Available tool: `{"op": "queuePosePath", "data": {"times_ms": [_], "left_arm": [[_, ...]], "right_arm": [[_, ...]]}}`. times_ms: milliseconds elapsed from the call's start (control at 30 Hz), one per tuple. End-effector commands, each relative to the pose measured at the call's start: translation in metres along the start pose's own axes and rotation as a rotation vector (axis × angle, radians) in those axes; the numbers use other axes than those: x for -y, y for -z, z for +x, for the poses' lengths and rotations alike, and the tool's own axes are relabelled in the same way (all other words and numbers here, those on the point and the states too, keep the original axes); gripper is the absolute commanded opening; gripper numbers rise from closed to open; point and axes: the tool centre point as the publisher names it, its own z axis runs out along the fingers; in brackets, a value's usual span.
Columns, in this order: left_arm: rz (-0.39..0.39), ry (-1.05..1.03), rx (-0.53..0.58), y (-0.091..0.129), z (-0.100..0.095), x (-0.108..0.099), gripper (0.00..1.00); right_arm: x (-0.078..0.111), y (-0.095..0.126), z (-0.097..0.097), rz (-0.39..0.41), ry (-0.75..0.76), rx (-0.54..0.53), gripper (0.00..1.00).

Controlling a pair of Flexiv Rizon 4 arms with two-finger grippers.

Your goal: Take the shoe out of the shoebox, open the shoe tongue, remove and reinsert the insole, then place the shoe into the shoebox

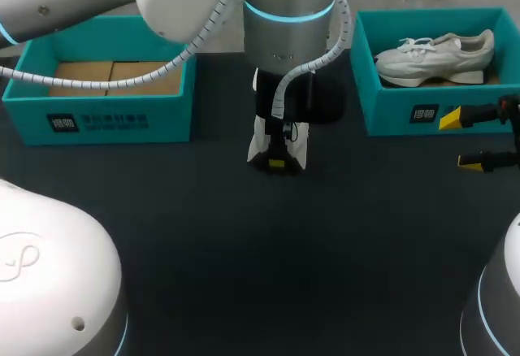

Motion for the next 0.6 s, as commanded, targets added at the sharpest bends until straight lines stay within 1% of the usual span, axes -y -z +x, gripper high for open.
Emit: {"op": "queuePosePath", "data": {"times_ms": [33,300,600], "left_arm": [[0.019,0.001,0.001,0.006,-0.007,-0.026,0.00],[0.028,0.058,0.001,0.011,-0.015,-0.081,0.00],[-0.003,0.110,0.004,0.009,-0.027,-0.136,0.00]], "right_arm": [[0.001,0.000,0.000,-0.001,-0.001,0.003,1.00],[0.001,0.000,0.000,-0.001,-0.001,0.003,1.00],[0.001,0.000,0.000,-0.001,-0.001,0.003,1.00]]}}
